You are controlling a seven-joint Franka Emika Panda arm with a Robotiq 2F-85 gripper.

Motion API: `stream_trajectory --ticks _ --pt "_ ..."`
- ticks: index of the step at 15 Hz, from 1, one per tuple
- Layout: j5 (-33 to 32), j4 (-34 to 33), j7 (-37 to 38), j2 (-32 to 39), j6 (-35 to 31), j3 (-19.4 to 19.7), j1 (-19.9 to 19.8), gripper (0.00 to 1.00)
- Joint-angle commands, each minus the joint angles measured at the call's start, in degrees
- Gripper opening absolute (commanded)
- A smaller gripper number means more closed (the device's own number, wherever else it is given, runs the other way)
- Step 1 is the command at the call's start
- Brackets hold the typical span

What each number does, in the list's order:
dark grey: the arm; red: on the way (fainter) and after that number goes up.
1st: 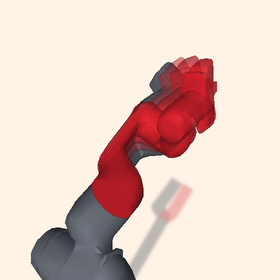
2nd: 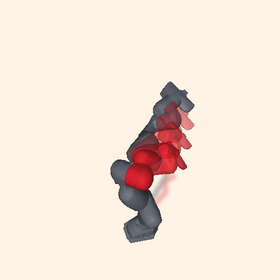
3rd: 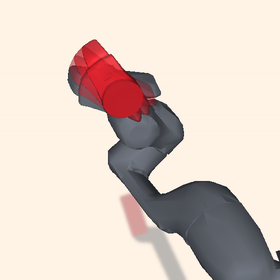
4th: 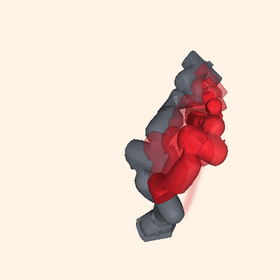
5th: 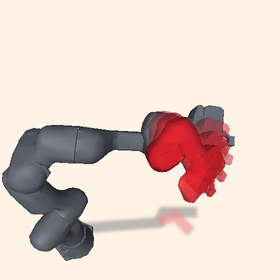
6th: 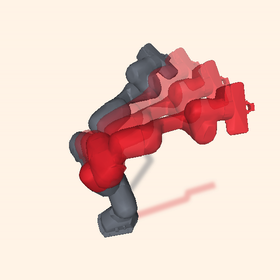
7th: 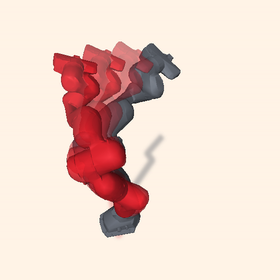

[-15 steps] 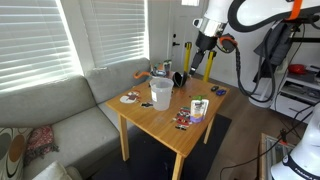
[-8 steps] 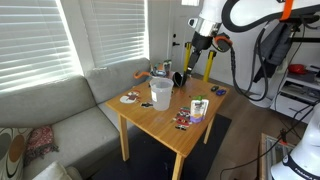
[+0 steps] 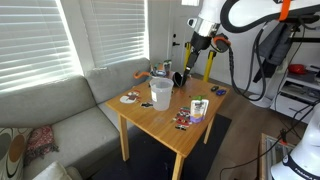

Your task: Put the silver cup in the clear cup then put the silver spoon on the table.

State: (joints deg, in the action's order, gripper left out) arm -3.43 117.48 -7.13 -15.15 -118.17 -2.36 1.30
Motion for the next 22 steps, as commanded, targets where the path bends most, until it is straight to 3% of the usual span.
stream_trajectory --ticks 1,12,22 --pt "1.82 -3.59 -5.43 4.86 -4.58 1.49 1.06 1.0" --pt "13.77 -14.18 -20.3 17.83 -9.62 3.02 -0.22 1.0" --pt "23.55 -22.87 -24.25 27.46 -8.28 1.14 -3.71 0.96"
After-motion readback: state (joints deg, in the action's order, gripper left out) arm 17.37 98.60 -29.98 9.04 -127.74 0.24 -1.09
